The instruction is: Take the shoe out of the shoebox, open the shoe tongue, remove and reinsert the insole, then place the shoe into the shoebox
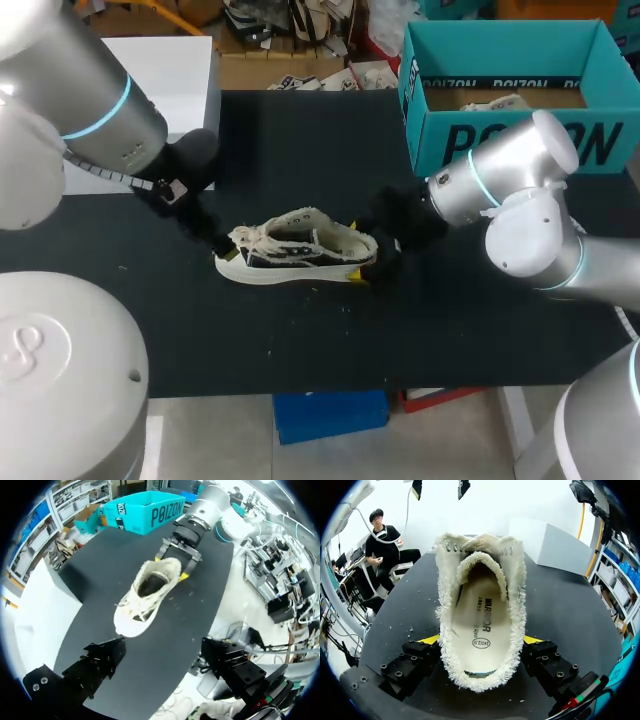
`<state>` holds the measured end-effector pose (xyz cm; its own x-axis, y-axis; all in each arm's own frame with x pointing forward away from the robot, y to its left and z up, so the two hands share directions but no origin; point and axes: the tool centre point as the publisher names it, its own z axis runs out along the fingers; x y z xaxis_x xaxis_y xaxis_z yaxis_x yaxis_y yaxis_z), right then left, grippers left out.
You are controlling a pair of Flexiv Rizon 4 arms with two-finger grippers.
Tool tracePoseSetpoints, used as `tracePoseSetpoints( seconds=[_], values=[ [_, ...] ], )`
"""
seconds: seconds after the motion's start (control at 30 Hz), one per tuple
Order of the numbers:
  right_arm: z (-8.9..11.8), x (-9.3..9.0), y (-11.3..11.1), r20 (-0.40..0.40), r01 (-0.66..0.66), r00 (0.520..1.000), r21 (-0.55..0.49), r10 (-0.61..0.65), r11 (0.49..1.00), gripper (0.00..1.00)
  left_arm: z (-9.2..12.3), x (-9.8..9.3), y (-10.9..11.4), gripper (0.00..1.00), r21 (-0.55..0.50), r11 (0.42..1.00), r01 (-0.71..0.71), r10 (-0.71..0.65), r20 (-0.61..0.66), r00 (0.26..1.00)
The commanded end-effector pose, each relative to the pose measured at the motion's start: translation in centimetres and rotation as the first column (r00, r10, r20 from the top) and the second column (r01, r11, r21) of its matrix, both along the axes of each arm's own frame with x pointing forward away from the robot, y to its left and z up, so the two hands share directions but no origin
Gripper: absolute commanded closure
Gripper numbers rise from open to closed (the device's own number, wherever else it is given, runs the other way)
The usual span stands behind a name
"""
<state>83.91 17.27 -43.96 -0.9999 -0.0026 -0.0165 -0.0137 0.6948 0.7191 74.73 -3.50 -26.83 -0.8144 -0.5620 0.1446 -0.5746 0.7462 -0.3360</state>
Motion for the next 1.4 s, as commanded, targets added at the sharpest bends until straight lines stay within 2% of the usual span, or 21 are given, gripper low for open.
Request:
tracePoseSetpoints(
  seconds=[0.03, 0.47, 0.5, 0.67, 0.8, 0.93, 1.2, 1.4],
  values=[
    [-0.2, 0.1, 0.2, 0.0, 0.002, 1.0, -0.003, -0.002, 1.0, 1.0, -1.7, 2.5, -2.2, 0.0, 0.159, 0.944, -0.289, 0.32, -0.226, 0.92],
    [-0.2, 0.1, 0.2, 0.0, 0.002, 1.0, -0.003, -0.002, 1.0, 1.0, -1.7, 2.5, -2.2, 0.0, 0.159, 0.944, -0.289, 0.32, -0.226, 0.92],
    [-0.2, 0.1, 0.2, 0.0, 0.002, 1.0, -0.003, -0.002, 1.0, 1.0, -2.0, 2.7, -2.8, 0.0, 0.181, 0.921, -0.344, 0.376, -0.194, 0.906],
    [-0.2, 0.1, 0.2, 0.0, 0.002, 1.0, -0.003, -0.002, 1.0, 1.0, -2.7, 3.6, -6.1, 0.0, 0.266, 0.822, -0.504, 0.557, -0.191, 0.808],
    [-0.2, 0.1, 0.2, 0.0, 0.002, 1.0, -0.003, -0.002, 1.0, 1.0, -3.2, 4.8, -7.8, 0.0, 0.326, 0.756, -0.567, 0.625, -0.103, 0.774],
    [-0.2, 0.1, 0.2, 0.0, 0.002, 1.0, -0.003, -0.002, 1.0, 1.0, -3.6, 6.9, -9.1, 0.0, 0.366, 0.681, -0.634, 0.691, -0.036, 0.722],
    [-0.2, 0.1, 0.2, 0.0, 0.002, 1.0, -0.003, -0.002, 1.0, 1.0, -4.6, 9.1, -10.7, 0.0, 0.416, 0.639, -0.647, 0.695, 0.048, 0.717],
    [-0.2, 0.1, 0.2, 0.0, 0.002, 1.0, -0.003, -0.002, 1.0, 1.0, -5.5, 9.7, -11.7, 0.0, 0.441, 0.63, -0.639, 0.685, 0.071, 0.725]
  ],
)
